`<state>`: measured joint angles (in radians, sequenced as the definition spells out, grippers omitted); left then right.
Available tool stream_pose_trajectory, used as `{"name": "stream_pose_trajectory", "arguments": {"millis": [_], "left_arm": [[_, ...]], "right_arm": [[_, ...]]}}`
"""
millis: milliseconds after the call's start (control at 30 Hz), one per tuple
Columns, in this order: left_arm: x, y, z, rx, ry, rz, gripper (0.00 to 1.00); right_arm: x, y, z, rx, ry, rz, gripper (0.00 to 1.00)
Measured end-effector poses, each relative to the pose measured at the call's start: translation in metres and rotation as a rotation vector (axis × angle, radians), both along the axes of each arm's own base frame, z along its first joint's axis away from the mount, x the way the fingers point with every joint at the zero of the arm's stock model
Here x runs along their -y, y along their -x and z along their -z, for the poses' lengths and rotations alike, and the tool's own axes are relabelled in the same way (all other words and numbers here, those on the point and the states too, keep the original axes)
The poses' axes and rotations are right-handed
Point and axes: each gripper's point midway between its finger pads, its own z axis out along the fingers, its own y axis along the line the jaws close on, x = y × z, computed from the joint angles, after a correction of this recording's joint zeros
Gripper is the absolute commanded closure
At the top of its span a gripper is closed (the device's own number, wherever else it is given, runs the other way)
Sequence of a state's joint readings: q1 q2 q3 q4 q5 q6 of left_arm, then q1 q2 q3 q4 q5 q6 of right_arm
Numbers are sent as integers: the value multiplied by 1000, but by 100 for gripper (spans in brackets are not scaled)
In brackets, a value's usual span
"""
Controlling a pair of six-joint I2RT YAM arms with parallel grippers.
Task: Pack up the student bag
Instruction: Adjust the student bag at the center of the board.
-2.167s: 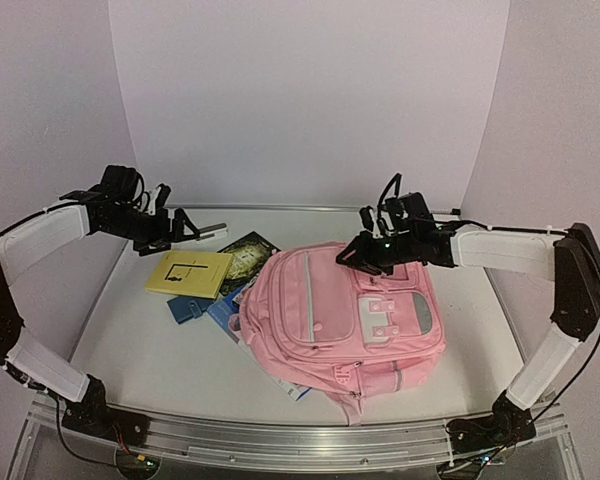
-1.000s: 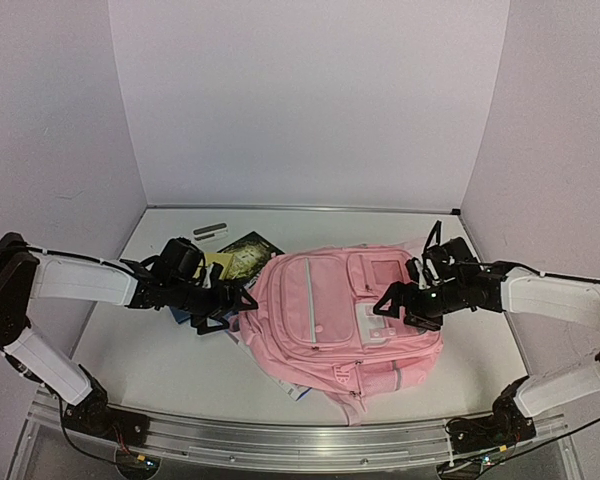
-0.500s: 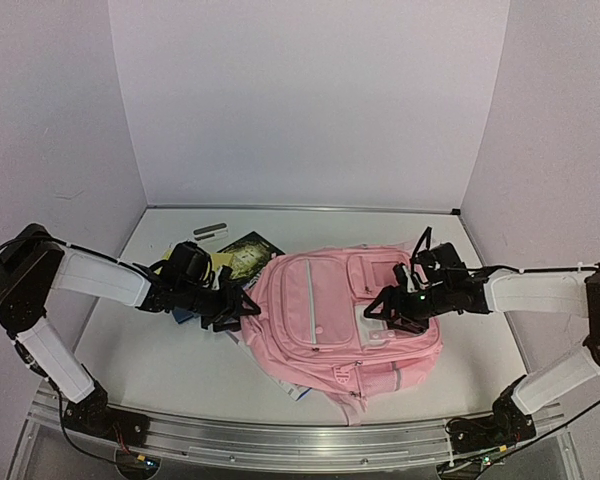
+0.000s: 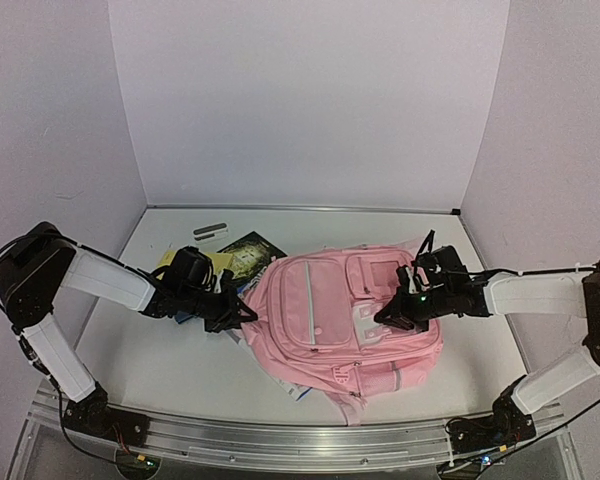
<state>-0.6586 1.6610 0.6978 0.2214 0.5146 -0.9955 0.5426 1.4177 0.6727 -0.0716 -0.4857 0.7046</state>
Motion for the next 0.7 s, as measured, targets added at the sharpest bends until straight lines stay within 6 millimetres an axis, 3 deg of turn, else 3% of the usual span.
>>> {"name": "stream_pose_trajectory", "arguments": {"millis": [400,700], "left_arm": [[8,-7,-2,9,2,3,100],[15,-13,-5,19,0,1,100]], "right_arm": [[-8,-3,-22,77,-2,-1,100],[-11,-6,-28,114,44,15,100]]}}
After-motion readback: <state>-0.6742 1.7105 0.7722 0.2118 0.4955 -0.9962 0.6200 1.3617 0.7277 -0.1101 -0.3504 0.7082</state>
